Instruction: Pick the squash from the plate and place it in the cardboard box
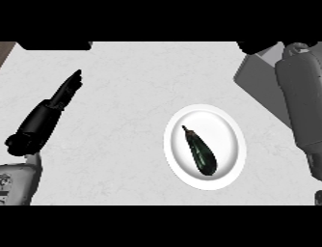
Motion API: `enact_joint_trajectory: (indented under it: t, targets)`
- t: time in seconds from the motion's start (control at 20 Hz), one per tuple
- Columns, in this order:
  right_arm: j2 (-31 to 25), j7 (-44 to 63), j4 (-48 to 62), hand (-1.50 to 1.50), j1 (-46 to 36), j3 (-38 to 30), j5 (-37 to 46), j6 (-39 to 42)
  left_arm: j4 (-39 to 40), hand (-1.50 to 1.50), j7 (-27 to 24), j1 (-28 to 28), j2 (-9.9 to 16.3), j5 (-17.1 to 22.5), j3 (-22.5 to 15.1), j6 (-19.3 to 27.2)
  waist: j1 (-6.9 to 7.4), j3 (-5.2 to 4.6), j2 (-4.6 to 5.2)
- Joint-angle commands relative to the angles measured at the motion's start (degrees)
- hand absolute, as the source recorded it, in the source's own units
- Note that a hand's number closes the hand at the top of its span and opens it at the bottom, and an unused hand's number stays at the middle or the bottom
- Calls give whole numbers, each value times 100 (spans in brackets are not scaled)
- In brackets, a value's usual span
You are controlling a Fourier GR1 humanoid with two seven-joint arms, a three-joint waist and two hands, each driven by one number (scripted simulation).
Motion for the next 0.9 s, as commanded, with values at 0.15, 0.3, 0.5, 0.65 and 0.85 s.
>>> enact_joint_trajectory:
  t: [0.15, 0.3, 0.5, 0.65, 0.85]
  targets:
    - [-1087, -321, 1045, 150, -216, -774, -327, -202, -115, 0, 126, -116, -33, -4, -48, -59, 65, 4, 39]
    - [-1473, -555, 1707, 150, -319, -687, 3, -564, -90, 0, -79, 47, -59, -1, -61, -84, 132, 3, 62]
    - [-2011, -566, 2528, 150, -731, -527, 194, 385, -65, 0, 126, -219, -174, -94, -195, -30, 180, 4, 92]
    - [-2266, -542, 3087, 150, -729, -569, 203, 938, -11, 0, -165, -65, 71, 96, 9, -269, 292, 3, 125]
    - [-2616, -1050, 3613, 150, -625, -608, 191, 1258, -81, 0, 14, -107, -51, -15, -119, -178, 311, 14, 139]
